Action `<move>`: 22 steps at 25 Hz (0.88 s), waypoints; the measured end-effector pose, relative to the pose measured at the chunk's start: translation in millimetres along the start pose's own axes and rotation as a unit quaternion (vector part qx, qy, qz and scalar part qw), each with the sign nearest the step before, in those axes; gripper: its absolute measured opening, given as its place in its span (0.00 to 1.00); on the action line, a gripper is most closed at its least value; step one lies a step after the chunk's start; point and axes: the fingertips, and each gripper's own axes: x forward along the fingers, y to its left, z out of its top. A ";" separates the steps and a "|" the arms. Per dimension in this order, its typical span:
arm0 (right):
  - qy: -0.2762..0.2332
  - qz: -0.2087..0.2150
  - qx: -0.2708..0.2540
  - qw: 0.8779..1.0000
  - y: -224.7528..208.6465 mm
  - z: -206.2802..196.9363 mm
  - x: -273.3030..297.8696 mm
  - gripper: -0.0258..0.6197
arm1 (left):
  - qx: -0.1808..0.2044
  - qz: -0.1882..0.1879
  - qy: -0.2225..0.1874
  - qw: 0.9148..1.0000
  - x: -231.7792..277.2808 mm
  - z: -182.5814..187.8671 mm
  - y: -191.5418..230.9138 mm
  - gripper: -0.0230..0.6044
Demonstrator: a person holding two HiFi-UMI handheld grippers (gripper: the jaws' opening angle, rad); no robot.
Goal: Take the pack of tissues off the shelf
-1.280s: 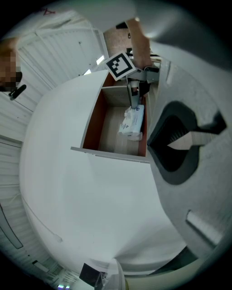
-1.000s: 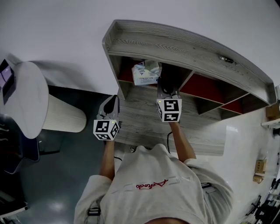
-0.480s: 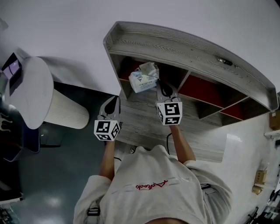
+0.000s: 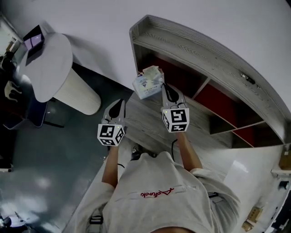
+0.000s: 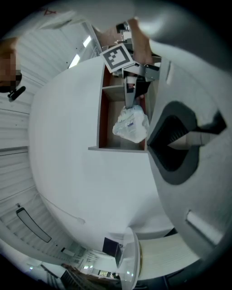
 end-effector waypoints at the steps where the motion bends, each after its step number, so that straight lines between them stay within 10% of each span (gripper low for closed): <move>1: -0.001 0.013 0.001 1.000 6.3 -1.1 0.8 0.05 | 0.000 0.012 0.001 1.000 -7.4 -1.5 1.6 0.04; 10: -0.009 0.083 0.007 0.996 46.7 -5.7 -5.4 0.05 | 0.003 0.084 0.007 0.996 -57.7 -5.8 6.3 0.04; 22: -0.013 0.075 0.004 0.997 56.0 -1.6 -35.2 0.05 | 0.002 0.077 -0.001 0.997 -73.0 0.4 -5.8 0.04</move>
